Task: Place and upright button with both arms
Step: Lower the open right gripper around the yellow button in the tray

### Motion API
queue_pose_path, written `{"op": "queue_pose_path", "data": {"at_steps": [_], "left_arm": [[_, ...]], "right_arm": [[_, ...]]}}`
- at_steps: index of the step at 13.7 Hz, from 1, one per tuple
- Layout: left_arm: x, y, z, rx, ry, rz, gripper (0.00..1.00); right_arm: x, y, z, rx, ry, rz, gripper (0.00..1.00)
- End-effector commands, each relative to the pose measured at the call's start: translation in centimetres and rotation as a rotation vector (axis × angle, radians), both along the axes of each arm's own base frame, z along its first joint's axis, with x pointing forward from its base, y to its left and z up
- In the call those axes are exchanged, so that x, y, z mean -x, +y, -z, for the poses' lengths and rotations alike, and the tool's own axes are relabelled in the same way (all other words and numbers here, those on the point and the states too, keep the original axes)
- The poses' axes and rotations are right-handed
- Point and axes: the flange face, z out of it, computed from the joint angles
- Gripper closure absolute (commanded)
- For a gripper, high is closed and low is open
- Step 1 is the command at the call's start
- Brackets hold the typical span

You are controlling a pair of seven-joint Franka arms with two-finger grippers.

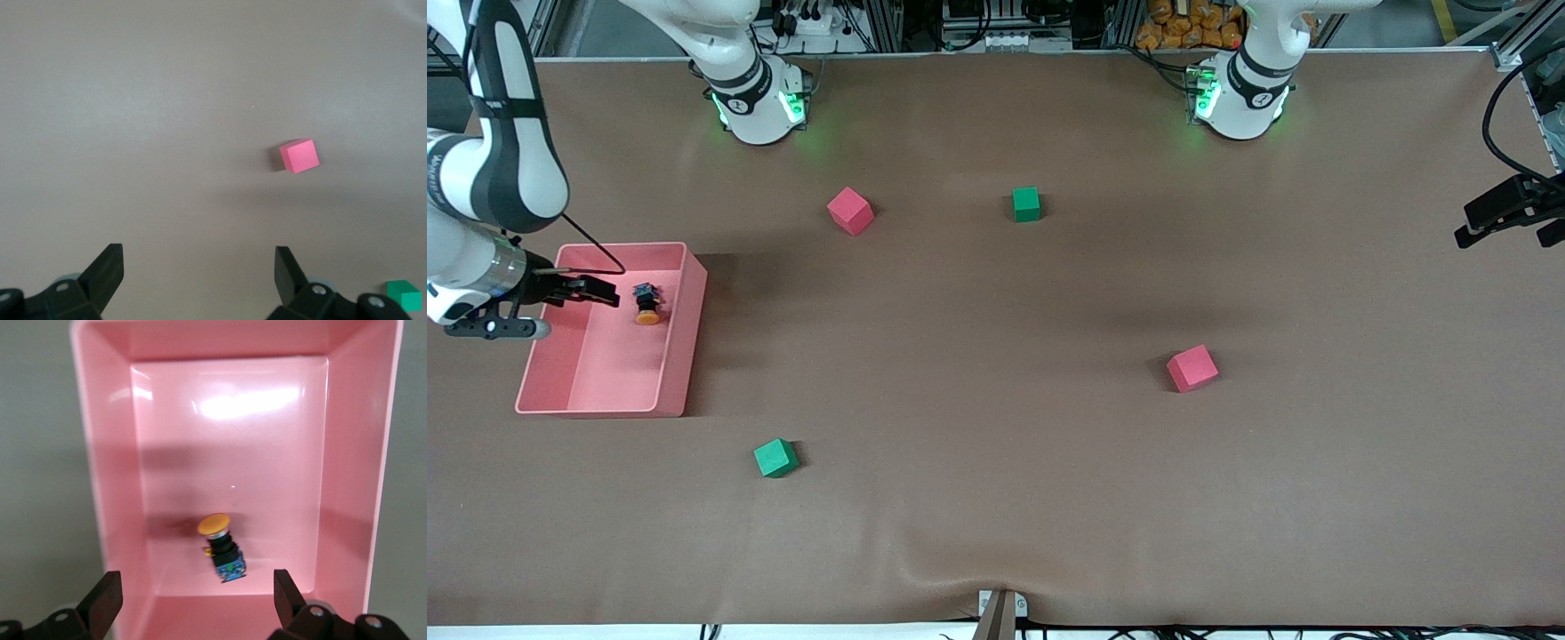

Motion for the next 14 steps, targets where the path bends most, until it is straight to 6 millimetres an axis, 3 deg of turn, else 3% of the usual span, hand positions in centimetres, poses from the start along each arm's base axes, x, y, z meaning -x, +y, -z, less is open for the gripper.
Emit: {"op": "queue_pose_path", "data": {"at_steps": [1,3,8,14], "left_arm": [[0.0,0.3,-0.3,0.018,0.003,0.017,0.0],[0.1,0.2,-0.3,0.019,0.008,0.017,0.0],[0.1,0.1,-0.3,0.017,0.006,0.023,0.0],[0.1,0.2,-0.3,0.019,0.009,0.02,0.0]], "right_arm": [[2.6,-1.5,2.9,0.006,-0.021,-0.061,0.0],[3.6,-2.5,5.4,0.003,-0.024,-0.07,0.0],[3.7,-3.3,9.6,-0.006,-0.022,-0.124,0.0],[3.6,-3.2,10.0,-0.006,-0.026,-0.143,0.0]]}}
